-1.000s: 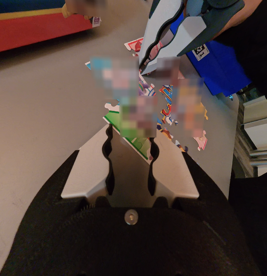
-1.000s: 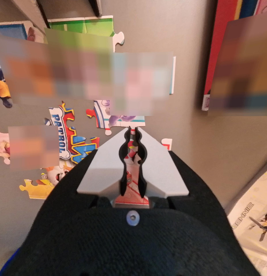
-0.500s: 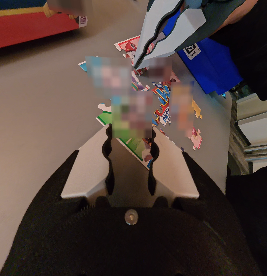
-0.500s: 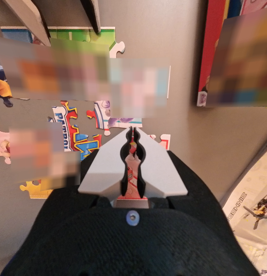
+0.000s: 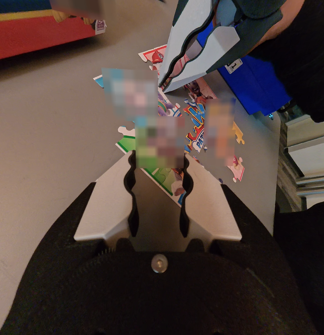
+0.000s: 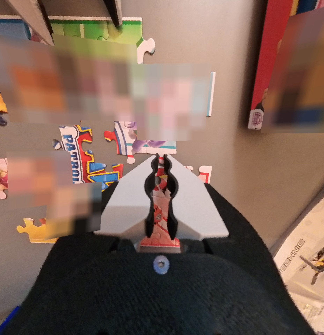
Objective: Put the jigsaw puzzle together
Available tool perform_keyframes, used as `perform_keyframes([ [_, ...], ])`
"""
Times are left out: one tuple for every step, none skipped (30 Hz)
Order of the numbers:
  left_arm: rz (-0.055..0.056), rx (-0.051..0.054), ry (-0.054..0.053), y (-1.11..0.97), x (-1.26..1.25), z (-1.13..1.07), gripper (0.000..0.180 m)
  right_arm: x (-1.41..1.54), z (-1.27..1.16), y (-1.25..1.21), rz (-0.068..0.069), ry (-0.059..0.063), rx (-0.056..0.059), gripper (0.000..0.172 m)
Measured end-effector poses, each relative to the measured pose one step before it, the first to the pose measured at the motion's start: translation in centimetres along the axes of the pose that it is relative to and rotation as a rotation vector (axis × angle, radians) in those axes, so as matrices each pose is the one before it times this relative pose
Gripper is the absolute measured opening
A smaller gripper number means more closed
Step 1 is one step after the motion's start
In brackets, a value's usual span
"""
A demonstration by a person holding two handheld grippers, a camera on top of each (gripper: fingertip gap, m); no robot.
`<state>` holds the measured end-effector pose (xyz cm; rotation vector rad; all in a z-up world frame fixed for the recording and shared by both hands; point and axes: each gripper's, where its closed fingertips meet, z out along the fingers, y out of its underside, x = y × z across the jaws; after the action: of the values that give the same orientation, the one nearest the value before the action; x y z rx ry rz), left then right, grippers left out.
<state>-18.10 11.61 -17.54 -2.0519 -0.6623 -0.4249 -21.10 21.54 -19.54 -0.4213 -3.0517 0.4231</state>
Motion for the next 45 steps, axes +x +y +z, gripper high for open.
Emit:
perform_keyframes([
  [0.001,0.0031,0.0008,-0.066,0.037,-0.049,0.047,-0.122,0.015,-0.106,0.004,-0.0043,0.0088,0.003],
  [0.0009,0.0045,0.001,-0.089,0.033,-0.062,0.047,-0.114,0.023,-0.082,0.0056,-0.0066,0.0072,0.003],
  [0.0005,0.0048,0.0004,-0.089,0.011,-0.063,0.047,-0.072,0.001,-0.023,0.0032,-0.0044,0.0019,0.003],
  [-0.0006,0.004,0.0,-0.07,-0.018,-0.054,0.047,-0.032,-0.012,0.021,0.0,-0.0014,-0.002,0.003],
  [-0.0017,0.0034,0.0005,-0.055,-0.023,-0.048,0.047,-0.009,-0.01,0.009,-0.0009,-0.0005,-0.0026,0.003],
  [-0.0022,0.0024,0.0016,-0.043,-0.002,-0.033,0.047,-0.004,-0.025,-0.004,-0.0013,-0.0003,-0.0021,0.003],
  [-0.0015,0.0019,0.0022,-0.029,0.019,-0.027,0.047,0.009,-0.047,-0.022,-0.0021,0.0007,-0.0006,0.003],
  [-0.0002,0.0017,0.0016,-0.033,0.032,-0.007,0.047,0.023,-0.068,-0.044,-0.0017,0.0012,0.0009,0.003],
  [0.001,0.0008,0.0009,-0.018,0.024,-0.004,0.047,0.002,-0.12,-0.065,-0.0021,0.0007,0.0022,0.003],
  [0.0018,0.0005,0.0006,-0.006,0.032,0.003,0.047,0.028,-0.153,-0.076,-0.0038,0.0019,0.0043,0.0],
  [0.0014,0.0003,0.0007,-0.01,0.03,0.001,0.047,0.045,-0.173,-0.078,-0.0016,0.0033,0.0044,0.0],
  [0.0009,0.0006,0.0012,-0.016,0.028,-0.005,0.047,0.035,-0.164,0.015,0.0019,0.0004,-0.0008,0.0],
  [-0.0002,-0.0003,0.0007,0.007,0.009,0.011,0.047,0.128,-0.13,0.098,0.0014,0.006,-0.0055,0.0],
  [-0.0012,-0.0019,0.0004,0.033,-0.018,0.024,0.047,0.159,-0.094,0.127,-0.0012,0.0099,-0.0045,0.0],
  [-0.0012,-0.002,-0.0006,0.041,-0.024,0.023,0.047,0.091,-0.062,0.044,-0.0005,0.0054,0.0013,0.0],
  [-0.0004,-0.0016,-0.0014,0.033,-0.038,0.012,0.047,-0.029,0.001,-0.018,0.0013,-0.0021,0.0057,0.0],
  [0.0006,-0.0007,-0.0019,0.006,-0.028,0.004,0.047,-0.076,0.054,-0.056,0.0,-0.0029,0.0058,0.0],
  [0.0011,-0.0001,-0.0025,-0.001,-0.041,-0.015,0.047,-0.014,0.136,-0.015,-0.002,0.0029,0.0021,0.0],
  [0.001,-0.0009,-0.0035,0.013,-0.056,-0.007,0.047,-0.008,0.186,0.04,-0.0011,0.0027,-0.004,0.007],
  [0.001,-0.001,-0.0044,0.014,-0.081,-0.002,0.047,-0.056,0.249,0.098,0.0008,-0.0027,-0.0086,0.011],
  [0.0001,-0.0016,-0.0036,0.03,-0.083,0.004,0.047,-0.088,0.243,0.064,0.0007,-0.0051,-0.0067,0.013],
  [-0.0009,-0.002,-0.0013,0.039,-0.045,0.015,0.048,-0.029,0.154,-0.08,0.0005,-0.003,0.0021,0.014],
  [-0.0015,-0.0016,0.0005,0.047,-0.027,0.028,0.048,0.032,0.04,-0.184,0.0018,-0.0005,0.0099,0.015],
  [-0.0011,-0.0008,0.0013,0.023,0.002,0.032,0.048,-0.01,0.045,-0.041,0.0002,-0.0041,0.0004,0.013],
  [-0.0002,-0.0005,0.0006,0.019,0.001,0.029,0.048,0.022,0.007,-0.045,-0.0003,-0.0018,0.0014,0.012],
  [0.0001,-0.0015,0.0001,0.021,-0.001,0.026,0.048,0.025,0.002,0.016,-0.0011,-0.0017,-0.001,0.011],
  [0.0005,-0.0008,0.0001,0.023,0.001,0.022,0.048,-0.01,0.0,0.039,0.0018,-0.0048,-0.003,0.006],
  [0.0,-0.0004,0.0002,0.008,0.0,0.011,0.047,0.002,0.001,0.005,0.0039,-0.0033,-0.0024,0.005],
  [-0.0002,-0.0004,0.0007,0.008,0.009,0.011,0.047,0.009,0.002,0.011,0.0025,-0.0013,-0.0049,0.005],
  [0.0,0.0006,0.0003,-0.018,0.012,-0.015,0.048,-0.003,0.002,-0.001,0.0005,0.0006,-0.0065,0.004],
  [0.0008,0.0012,-0.0002,-0.022,0.009,-0.024,0.047,-0.013,0.006,-0.01,-0.0021,0.0024,-0.0063,0.004],
  [0.0015,0.002,-0.0009,-0.043,0.015,-0.042,0.047,-0.012,0.0,-0.005,-0.0038,0.0031,-0.0042,0.003],
  [0.0013,0.0026,-0.0011,-0.05,0.0,-0.055,0.047,0.006,-0.009,-0.005,-0.0021,0.0032,-0.0002,0.003],
  [0.0008,0.0034,-0.0005,-0.068,0.007,-0.064,0.047,0.004,-0.002,-0.016,-0.0003,0.0028,0.0044,0.003],
  [0.0004,0.0038,0.0001,-0.081,0.011,-0.061,0.047,-0.002,-0.016,-0.012,0.0021,0.0011,0.0072,0.003],
  [-0.0001,0.003,0.0003,-0.057,0.02,-0.061,0.047,-0.034,-0.024,0.007,0.0043,-0.0019,0.0068,0.003],
  [0.0003,0.0028,0.0003,-0.058,0.019,-0.054,0.047,-0.041,-0.042,0.014,0.0049,-0.0033,0.0051,0.003],
  [0.0005,0.0023,0.0,-0.05,0.011,-0.044,0.047,-0.059,-0.089,-0.052,0.0032,-0.0029,0.0075,0.001],
  [0.0002,0.0013,0.0003,-0.031,0.013,-0.023,0.047,-0.085,-0.166,-0.17,0.0009,-0.0039,0.0124,0.0],
  [-0.0001,0.0008,0.0007,-0.01,0.01,-0.016,0.047,-0.011,-0.151,-0.037,-0.0002,0.0009,0.0017,0.0],
  [-0.0003,0.0,0.001,-0.007,0.02,-0.005,0.047,0.04,-0.136,0.054,-0.0009,0.0046,-0.0055,0.0],
  [0.0,-0.0009,0.0009,0.017,0.021,0.016,0.047,0.143,-0.116,0.118,-0.0042,0.012,-0.0099,0.0],
  [0.0004,-0.001,-0.0001,0.019,0.005,0.015,0.047,0.136,-0.123,0.125,-0.004,0.0114,-0.0077,0.0],
  [0.0004,-0.0019,-0.0008,0.028,-0.015,0.023,0.047,0.054,-0.138,0.018,0.0003,0.0039,0.0011,0.0],
  [0.0002,-0.0021,-0.0009,0.041,-0.024,0.018,0.047,0.043,-0.142,-0.048,0.0051,0.001,0.0072,0.0],
])
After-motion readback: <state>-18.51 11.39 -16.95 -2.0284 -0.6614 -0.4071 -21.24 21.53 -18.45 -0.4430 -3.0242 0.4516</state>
